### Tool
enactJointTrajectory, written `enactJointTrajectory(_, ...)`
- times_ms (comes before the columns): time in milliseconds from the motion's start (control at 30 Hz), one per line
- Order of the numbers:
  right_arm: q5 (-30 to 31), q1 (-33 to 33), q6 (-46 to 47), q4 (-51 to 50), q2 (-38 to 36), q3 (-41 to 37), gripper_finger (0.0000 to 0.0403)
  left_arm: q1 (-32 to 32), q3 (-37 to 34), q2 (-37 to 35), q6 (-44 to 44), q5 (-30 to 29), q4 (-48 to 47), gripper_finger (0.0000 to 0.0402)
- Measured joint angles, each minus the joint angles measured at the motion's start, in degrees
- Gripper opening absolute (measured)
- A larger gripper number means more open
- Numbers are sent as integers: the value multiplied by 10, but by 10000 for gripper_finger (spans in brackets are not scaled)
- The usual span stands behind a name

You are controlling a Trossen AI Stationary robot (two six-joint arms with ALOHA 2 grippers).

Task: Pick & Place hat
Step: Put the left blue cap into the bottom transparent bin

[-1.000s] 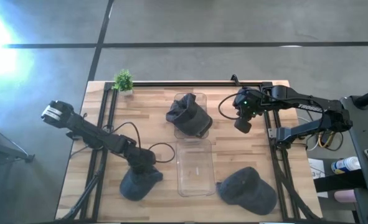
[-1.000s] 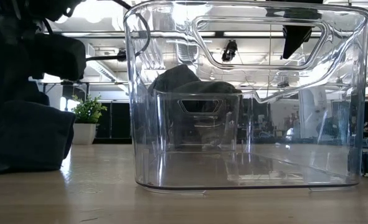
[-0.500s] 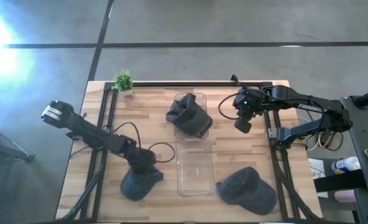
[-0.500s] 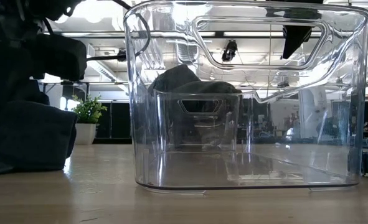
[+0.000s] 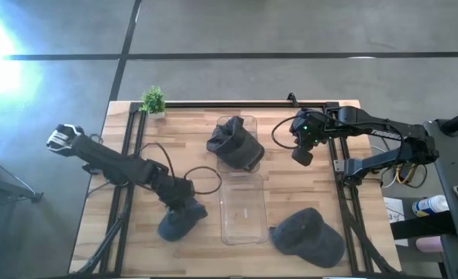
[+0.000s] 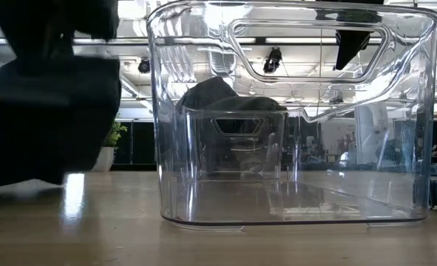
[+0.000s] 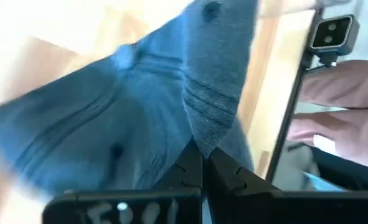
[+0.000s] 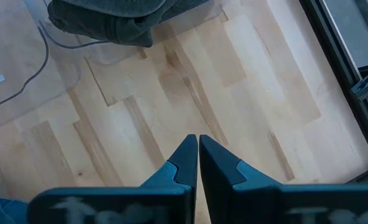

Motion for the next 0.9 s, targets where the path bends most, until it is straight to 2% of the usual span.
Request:
enactJointTrajectory(167, 0, 0, -1, 0, 0, 0, 13, 9, 80, -35, 21, -66, -106, 0)
enactJointTrajectory(467, -1, 0, -2, 0, 0, 0, 13, 13, 175, -68, 31, -153, -178, 0)
enactJointTrajectory(900, -1, 0, -4, 0, 0, 0, 13, 14, 288, -57, 81, -203, -185, 0)
